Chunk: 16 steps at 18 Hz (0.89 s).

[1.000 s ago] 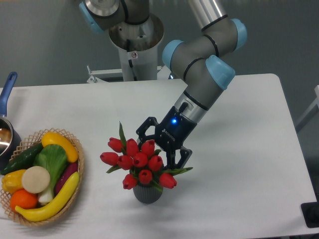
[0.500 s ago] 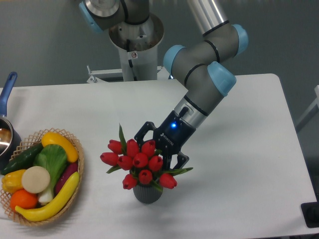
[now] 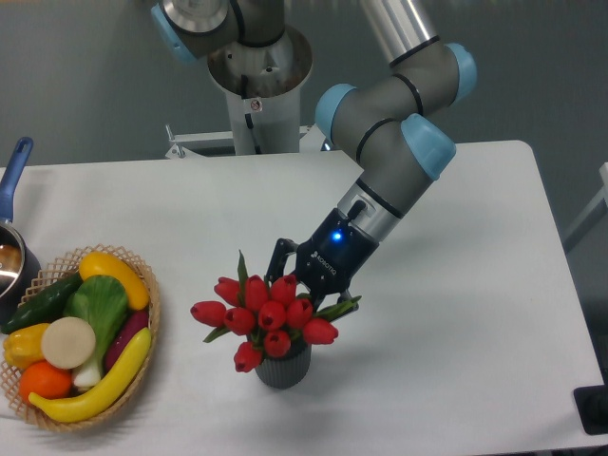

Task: Pick up the flowers from the vase
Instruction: 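Lift the gripped tulips straight up out of the grey vase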

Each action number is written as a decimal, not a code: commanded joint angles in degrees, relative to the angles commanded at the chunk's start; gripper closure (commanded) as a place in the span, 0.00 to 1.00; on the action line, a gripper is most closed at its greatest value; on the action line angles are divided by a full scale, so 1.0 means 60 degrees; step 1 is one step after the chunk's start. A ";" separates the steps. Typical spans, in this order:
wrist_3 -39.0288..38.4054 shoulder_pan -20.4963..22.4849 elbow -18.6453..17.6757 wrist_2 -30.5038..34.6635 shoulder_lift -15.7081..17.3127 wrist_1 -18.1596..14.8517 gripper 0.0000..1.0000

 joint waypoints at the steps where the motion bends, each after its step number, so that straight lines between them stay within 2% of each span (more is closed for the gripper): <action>1: -0.0204 0.0000 0.0000 -0.0146 0.0044 0.0000 0.56; 9: -0.1597 0.0000 0.0073 -0.0353 0.1025 0.0000 0.56; 16: -0.2359 0.0015 0.0703 -0.0397 0.1055 0.0000 0.56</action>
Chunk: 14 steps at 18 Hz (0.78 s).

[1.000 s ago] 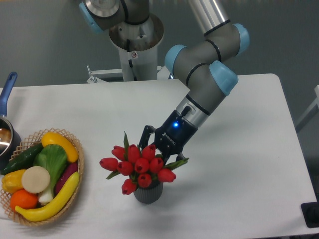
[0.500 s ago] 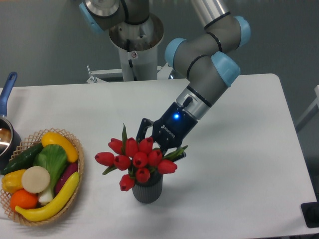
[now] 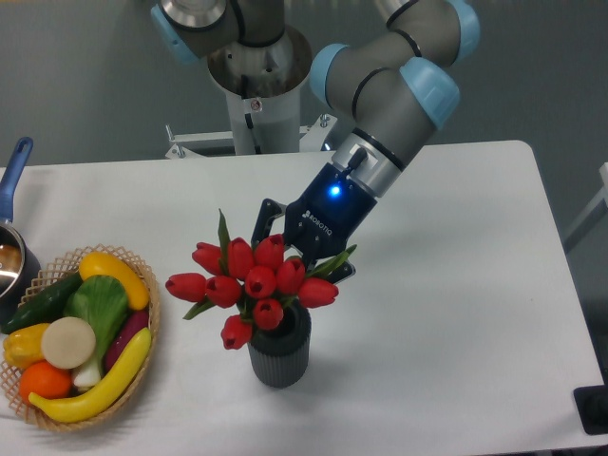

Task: Pick up the flowers from the vase
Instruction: 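Lift the gripped tulips straight up out of the grey vase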

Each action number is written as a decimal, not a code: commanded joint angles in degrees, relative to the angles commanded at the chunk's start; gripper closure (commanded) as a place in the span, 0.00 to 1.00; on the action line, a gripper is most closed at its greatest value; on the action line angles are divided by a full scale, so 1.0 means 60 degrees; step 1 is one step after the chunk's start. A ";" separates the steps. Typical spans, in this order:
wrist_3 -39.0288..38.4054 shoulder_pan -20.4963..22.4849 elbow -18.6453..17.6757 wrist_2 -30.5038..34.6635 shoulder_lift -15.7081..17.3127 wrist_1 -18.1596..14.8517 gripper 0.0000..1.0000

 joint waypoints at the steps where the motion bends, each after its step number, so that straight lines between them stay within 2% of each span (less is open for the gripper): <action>1: -0.0059 0.0000 0.0059 0.0000 0.0000 0.0000 0.56; 4: -0.0205 0.0000 0.0205 -0.0087 0.0000 0.0000 0.56; 9: -0.1376 0.0000 0.0659 -0.0190 0.0263 0.0000 0.57; 14: -0.1963 0.0044 0.0879 -0.0190 0.0498 0.0000 0.57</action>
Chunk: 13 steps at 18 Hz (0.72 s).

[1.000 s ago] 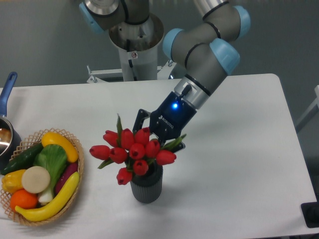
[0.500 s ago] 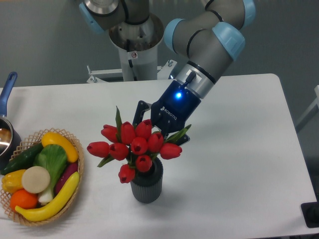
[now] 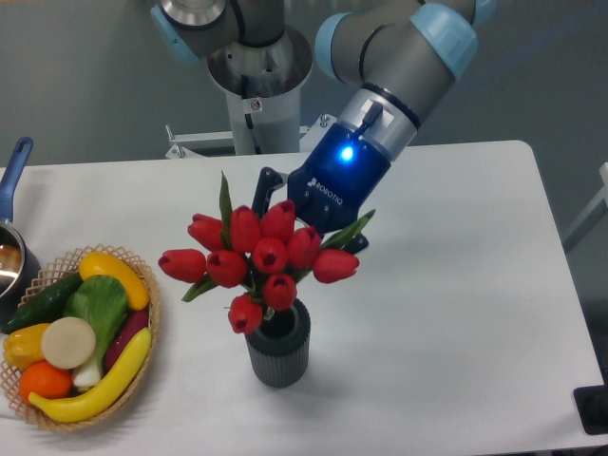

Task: Pick up the flowers from the vase
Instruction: 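Lift the gripped tulips straight up out of the grey vase, then carry the tulip bunch away from the vase, holding it raised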

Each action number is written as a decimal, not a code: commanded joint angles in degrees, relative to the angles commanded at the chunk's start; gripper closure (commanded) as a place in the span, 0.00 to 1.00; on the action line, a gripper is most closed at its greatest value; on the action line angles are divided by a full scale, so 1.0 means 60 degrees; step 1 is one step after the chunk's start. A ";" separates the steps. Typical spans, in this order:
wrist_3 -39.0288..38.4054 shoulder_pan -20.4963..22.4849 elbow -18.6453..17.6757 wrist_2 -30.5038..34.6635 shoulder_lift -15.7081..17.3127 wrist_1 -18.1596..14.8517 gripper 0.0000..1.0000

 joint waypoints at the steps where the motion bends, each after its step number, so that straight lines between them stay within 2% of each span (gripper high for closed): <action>1: -0.0059 0.0014 0.0044 0.0000 0.0015 0.0000 0.57; 6: -0.0527 0.0248 0.0395 0.0000 0.0000 0.0000 0.57; 13: -0.0295 0.1332 0.0264 0.0044 -0.0102 0.0000 0.57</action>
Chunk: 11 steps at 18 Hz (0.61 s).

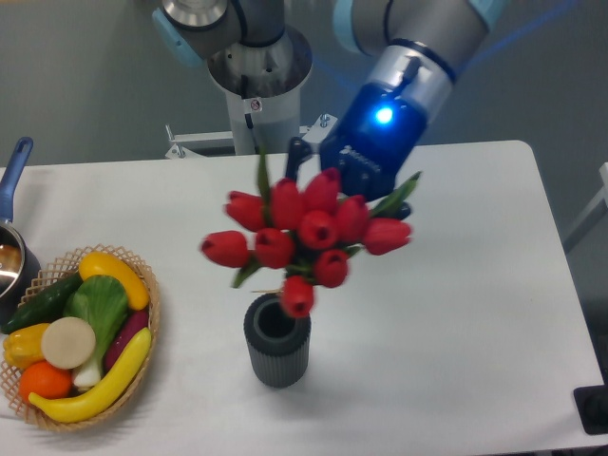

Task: Pick up the flowers from the vase
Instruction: 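Carry the tulip bunch away from the vase, holding it raised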

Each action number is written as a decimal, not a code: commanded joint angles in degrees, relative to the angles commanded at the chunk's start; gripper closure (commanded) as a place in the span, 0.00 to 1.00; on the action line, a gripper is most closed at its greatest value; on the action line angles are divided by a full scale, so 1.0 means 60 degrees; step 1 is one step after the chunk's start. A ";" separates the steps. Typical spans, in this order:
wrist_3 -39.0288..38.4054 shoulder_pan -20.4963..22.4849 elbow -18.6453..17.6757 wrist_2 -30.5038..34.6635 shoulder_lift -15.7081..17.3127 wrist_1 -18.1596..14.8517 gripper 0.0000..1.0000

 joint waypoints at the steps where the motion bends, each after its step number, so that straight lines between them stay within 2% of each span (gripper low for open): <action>1: 0.0190 0.0103 0.0000 0.0000 -0.0059 0.0015 0.57; 6: 0.0878 0.0499 -0.0102 0.0000 -0.0440 0.0000 0.57; 11: 0.0909 0.0748 -0.0380 0.0000 -0.0411 0.0000 0.57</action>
